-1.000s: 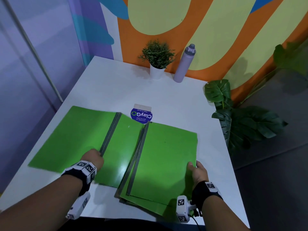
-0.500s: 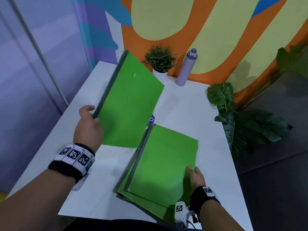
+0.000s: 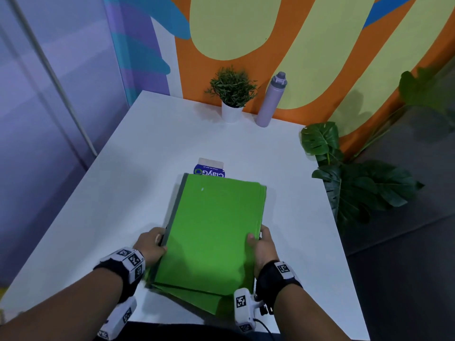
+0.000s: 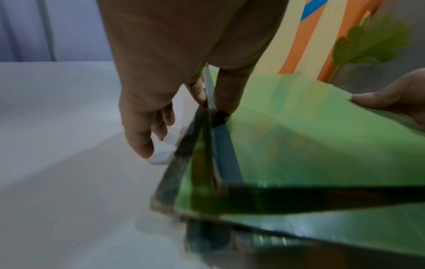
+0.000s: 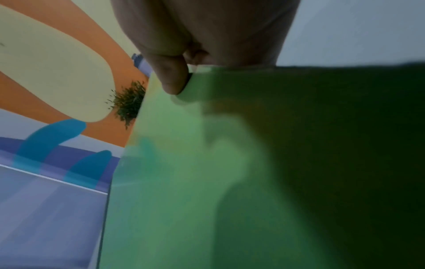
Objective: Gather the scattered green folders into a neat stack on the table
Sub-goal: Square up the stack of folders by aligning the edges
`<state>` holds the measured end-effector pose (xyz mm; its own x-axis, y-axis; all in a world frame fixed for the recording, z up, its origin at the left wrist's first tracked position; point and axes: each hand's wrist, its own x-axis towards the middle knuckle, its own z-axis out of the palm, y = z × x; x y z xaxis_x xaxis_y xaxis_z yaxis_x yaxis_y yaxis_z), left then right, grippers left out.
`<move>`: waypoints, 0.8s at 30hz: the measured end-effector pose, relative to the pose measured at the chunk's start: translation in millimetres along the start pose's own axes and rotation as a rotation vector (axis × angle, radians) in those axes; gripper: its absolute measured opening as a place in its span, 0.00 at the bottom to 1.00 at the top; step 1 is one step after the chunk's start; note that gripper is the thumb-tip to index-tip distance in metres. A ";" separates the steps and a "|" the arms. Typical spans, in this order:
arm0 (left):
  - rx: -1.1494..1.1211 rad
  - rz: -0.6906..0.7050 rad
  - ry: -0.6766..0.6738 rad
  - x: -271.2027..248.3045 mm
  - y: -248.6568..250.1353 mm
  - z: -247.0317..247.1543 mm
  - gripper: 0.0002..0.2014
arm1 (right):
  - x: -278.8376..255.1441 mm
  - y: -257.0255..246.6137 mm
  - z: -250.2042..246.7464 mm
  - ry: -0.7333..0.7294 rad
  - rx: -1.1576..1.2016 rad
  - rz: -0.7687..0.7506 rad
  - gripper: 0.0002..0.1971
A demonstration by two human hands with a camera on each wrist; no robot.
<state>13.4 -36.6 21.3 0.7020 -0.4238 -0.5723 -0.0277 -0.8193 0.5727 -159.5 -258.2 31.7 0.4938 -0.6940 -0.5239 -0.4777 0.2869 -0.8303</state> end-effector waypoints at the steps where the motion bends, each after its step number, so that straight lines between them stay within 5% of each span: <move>1: -0.063 -0.011 -0.002 0.1 3.7 -6.6 0.29 | -0.9 -7.4 -0.1 -0.009 0.028 -0.046 0.15; 7: -0.573 0.185 0.074 3.8 44.4 -63.3 0.58 | -15.7 -59.5 3.9 -0.110 0.175 -0.336 0.18; 11: -0.806 0.382 0.202 -13.1 76.1 -80.7 0.27 | -17.7 -71.7 10.8 -0.097 0.135 -0.413 0.22; 17: -0.861 0.456 0.196 -24.6 76.7 -74.9 0.21 | -25.7 -75.5 12.9 -0.121 0.145 -0.417 0.23; 21: -0.939 0.514 0.251 -36.8 89.0 -82.6 0.12 | -33.3 -102.9 12.7 -0.123 0.424 -0.519 0.22; 24: -0.924 0.575 0.344 -48.7 100.4 -90.2 0.21 | -47.1 -130.3 12.5 -0.105 0.508 -0.622 0.13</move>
<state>40.6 -63.4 159.7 0.9164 -0.3996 0.0235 0.0267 0.1197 0.9924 -111.3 -254.6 162.2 0.6382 -0.7669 0.0677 0.2826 0.1516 -0.9472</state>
